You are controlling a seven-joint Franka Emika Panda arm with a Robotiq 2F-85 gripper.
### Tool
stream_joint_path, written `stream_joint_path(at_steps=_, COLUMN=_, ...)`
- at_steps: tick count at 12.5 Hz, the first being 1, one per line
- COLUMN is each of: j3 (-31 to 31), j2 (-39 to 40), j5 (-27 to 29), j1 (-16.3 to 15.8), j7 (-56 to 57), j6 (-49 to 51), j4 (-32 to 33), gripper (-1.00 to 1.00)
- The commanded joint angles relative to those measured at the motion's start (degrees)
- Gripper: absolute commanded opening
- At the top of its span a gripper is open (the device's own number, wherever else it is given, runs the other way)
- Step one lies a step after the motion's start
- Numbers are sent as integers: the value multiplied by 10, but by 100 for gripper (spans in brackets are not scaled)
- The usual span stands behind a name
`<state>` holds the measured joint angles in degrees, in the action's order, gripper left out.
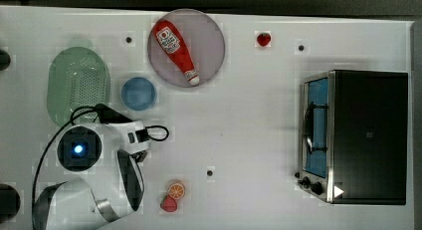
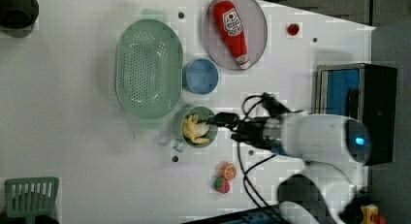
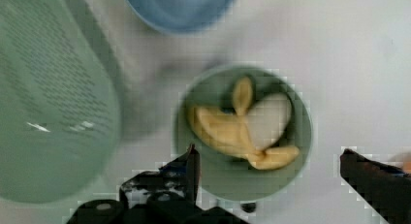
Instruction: Pick Banana and place it in mug.
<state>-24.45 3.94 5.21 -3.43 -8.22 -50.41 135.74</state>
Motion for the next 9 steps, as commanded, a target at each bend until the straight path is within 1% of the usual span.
stream_joint_path(at_steps=1, j3=28, j2=-80, j5=-11, j1=12, j7=-17, j6=73, j4=-40, gripper=100)
stream_joint_path(at_steps=3, j3=75, j2=-124, j5=-11, j1=16, j7=-11, j6=207, j4=-88, gripper=100)
stream_joint_path(at_steps=5, j3=127, j2=-143, j5=-12, j1=18, j7=-11, j6=313, j4=-151, gripper=100)
stream_joint_path(at_steps=7, j3=183, j2=-147, j5=-12, j1=19, j7=1, j6=375, j4=-210, gripper=100)
stream_joint_path(at_steps=9, j3=230, j2=-148, j5=-18, j1=19, j7=29, j6=402, j4=-249, gripper=100)
